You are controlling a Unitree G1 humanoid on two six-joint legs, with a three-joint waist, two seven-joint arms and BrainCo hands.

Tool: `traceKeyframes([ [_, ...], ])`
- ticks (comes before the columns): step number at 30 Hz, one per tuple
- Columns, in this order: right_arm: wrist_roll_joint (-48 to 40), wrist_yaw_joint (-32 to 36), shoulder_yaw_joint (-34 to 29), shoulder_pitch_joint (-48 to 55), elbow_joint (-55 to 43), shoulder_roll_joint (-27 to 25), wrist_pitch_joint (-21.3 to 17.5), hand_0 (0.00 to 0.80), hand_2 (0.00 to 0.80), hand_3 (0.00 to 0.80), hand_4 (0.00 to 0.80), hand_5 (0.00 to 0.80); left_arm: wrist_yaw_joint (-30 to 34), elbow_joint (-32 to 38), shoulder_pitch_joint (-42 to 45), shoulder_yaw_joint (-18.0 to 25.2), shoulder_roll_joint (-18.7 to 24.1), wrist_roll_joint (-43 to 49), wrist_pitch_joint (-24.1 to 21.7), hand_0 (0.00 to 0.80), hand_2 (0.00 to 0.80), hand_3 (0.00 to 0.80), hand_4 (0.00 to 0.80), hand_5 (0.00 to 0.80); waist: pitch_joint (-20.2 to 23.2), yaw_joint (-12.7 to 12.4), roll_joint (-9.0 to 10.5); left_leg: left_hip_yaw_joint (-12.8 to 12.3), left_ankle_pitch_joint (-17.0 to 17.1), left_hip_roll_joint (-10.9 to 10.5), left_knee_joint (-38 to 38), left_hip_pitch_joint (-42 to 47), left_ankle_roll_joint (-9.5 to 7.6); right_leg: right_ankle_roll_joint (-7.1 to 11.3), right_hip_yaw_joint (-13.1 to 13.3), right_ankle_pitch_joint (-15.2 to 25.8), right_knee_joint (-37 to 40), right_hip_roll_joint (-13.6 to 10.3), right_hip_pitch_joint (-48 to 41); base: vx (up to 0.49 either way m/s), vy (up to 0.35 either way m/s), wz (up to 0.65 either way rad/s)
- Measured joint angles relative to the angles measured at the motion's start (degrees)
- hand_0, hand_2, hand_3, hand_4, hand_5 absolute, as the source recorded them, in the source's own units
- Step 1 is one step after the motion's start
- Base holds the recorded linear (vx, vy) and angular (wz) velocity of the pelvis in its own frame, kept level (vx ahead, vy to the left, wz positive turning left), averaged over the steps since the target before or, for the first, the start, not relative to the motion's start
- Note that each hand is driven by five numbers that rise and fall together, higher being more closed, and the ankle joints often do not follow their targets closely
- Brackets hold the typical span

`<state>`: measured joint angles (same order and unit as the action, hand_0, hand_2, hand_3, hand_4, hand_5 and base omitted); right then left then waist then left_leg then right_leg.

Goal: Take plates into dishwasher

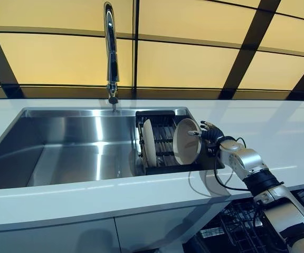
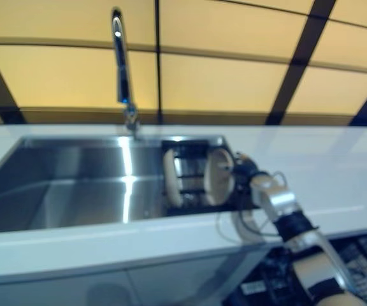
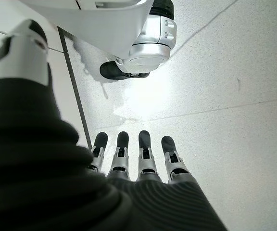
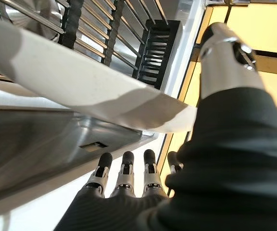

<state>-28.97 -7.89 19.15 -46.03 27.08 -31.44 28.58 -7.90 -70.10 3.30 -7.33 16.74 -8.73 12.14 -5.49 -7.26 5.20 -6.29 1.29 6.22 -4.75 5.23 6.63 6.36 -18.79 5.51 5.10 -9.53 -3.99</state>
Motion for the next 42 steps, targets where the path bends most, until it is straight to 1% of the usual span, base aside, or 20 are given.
traceKeyframes([
  [4, 1.5, 1.1, 2.0, 0.0, 0.3, 0.1, 1.0, 0.0, 0.0, 0.0, 0.0, 0.0, 0.0, 0.3, 0.0, 0.0, 0.0, 0.0, 0.0, 0.0, 0.0, 0.0, 0.0, 0.0, 0.0, 0.0, 0.0, 0.0, 0.0, 0.0, 0.0, 0.0, 0.01, 0.0, -0.1, 0.0, 0.0, 0.0, 0.0, 0.0, 0.0, 0.0],
  [13, 4.1, 3.0, 2.2, 0.0, 1.6, 1.3, 2.0, 0.0, 0.0, 0.0, 0.0, 0.0, 0.0, 0.4, -0.1, -0.2, 0.0, 0.0, 0.0, 0.0, 0.0, 0.0, 0.0, 0.0, 0.0, -0.1, -0.01, 0.1, 0.0, 0.0, 0.0, 0.0, 0.01, -0.01, -0.2, 0.0, 0.0, 0.0, -0.1, 0.0, 0.0, 0.0],
  [16, 6.0, 3.9, 4.0, -1.1, 4.1, 1.4, 2.7, 0.0, 0.0, 0.0, 0.0, 0.0, 0.0, 0.5, -0.2, -0.5, 0.0, 0.0, 0.0, 0.0, 0.0, 0.0, 0.0, 0.0, 0.0, -0.3, -0.04, 0.2, 0.1, 0.0, 0.0, 0.0, 0.0, 0.0, -0.4, -0.1, 0.0, 0.0, -0.3, -0.006, 0.003, 0.01],
  [20, 8.1, 5.0, 4.1, -1.5, 6.9, 1.8, 3.3, 0.0, 0.0, 0.0, 0.0, 0.0, 0.0, 0.6, -0.2, -0.7, 0.0, 0.0, 0.0, 0.0, 0.0, 0.0, 0.0, 0.0, -0.1, -0.6, -0.1, 0.3, 0.1, 0.0, 0.0, 0.0, 0.0, 0.0, -0.5, -0.1, 0.0, 0.0, -0.3, 0.0, 0.0, 0.0],
  [21, 8.2, 5.3, 4.1, -1.5, 7.8, 1.8, 3.4, 0.461, 0.461, 0.461, 0.461, 0.461, 0.0, 0.6, -0.2, -0.7, 0.0, 0.0, 0.0, 0.0, 0.0, 0.0, 0.0, 0.0, -0.1, -0.9, -0.15, 0.3, 0.1, 0.0, 0.0, 0.0, 0.0, -0.01, -0.5, -0.1, 0.0, 0.0, -0.3, 0.0, 0.0, 0.0],
  [22, 8.5, 5.5, 4.1, -1.5, 8.3, 1.8, 3.4, 0.565, 0.565, 0.565, 0.565, 0.565, 0.0, 0.6, -0.2, -0.7, 0.0, 0.0, 0.0, 0.0, 0.0, 0.0, 0.0, 0.0, -0.1, -1.1, -0.21, 0.3, 0.1, 0.0, 0.0, 0.0, 0.0, -0.01, -0.5, -0.1, 0.0, -0.1, -0.3, 0.0, 0.0, 0.0],
  [23, 9.9, 6.1, 4.1, -1.6, 9.8, 1.9, 3.4, 0.8, 0.8, 0.8, 0.8, 0.8, 0.0, 0.6, -0.3, -0.7, 0.0, 0.0, 0.0, 0.0, 0.0, 0.0, 0.0, 0.0, -0.2, -1.6, -0.3, 0.4, 0.1, 0.0, 0.0, 0.0, 0.0, 0.0, -0.6, -0.1, 0.0, -0.1, -0.3, 0.0, 0.0, 0.0],
  [27, 12.8, 5.6, 4.1, -2.3, 12.0, 2.1, 3.3, 0.8, 0.8, 0.8, 0.8, 0.8, 0.0, 0.5, -0.2, -0.7, -0.2, 0.0, -0.1, 0.0, 0.0, 0.0, 0.0, 0.0, -0.4, -1.9, -0.67, 0.8, 0.1, -0.1, 0.1, -0.2, 0.0, 0.0, -0.9, -0.1, 0.0, -0.1, -0.4, -0.011, 0.015, 0.05],
  [32, 13.3, 1.4, 4.1, -4.1, 12.1, 2.1, 2.1, 0.8, 0.8, 0.8, 0.8, 0.8, 0.0, 0.4, -0.2, -0.7, -0.2, 0.0, -0.1, 0.0, 0.0, 0.0, 0.0, 0.0, -0.5, -1.9, -0.8, 1.7, 0.3, -0.1, 0.5, -0.9, 0.04, -0.03, -1.8, -0.3, -0.1, -0.2, -0.5, -0.015, -0.004, 0.09],
  [38, 13.2, -4.5, 4.1, -5.0, 11.2, 2.1, 0.5, 0.8, 0.8, 0.8, 0.8, 0.8, 0.0, 0.4, -0.2, -1.1, -0.3, 0.0, -0.2, 0.0, 0.0, 0.0, 0.0, 0.0, -0.5, -2.2, -0.81, 1.8, 0.4, -0.2, 0.5, -0.9, -0.01, -0.03, -1.9, -0.3, -0.1, -0.3, -0.6, 0.0, 0.0, 0.0],
  [42, 13.2, -6.3, 4.1, -5.0, 10.4, 2.1, 0.4, 0.8, 0.8, 0.8, 0.8, 0.8, 0.0, 0.6, -0.2, -1.1, -0.3, 0.0, -0.2, 0.0, 0.0, 0.0, 0.0, 0.0, -0.5, -1.7, -0.87, 1.7, 0.4, -0.2, 0.5, -0.8, -0.02, -0.03, -1.8, -0.3, -0.1, -0.3, -0.6, 0.0, 0.0, 0.0],
])
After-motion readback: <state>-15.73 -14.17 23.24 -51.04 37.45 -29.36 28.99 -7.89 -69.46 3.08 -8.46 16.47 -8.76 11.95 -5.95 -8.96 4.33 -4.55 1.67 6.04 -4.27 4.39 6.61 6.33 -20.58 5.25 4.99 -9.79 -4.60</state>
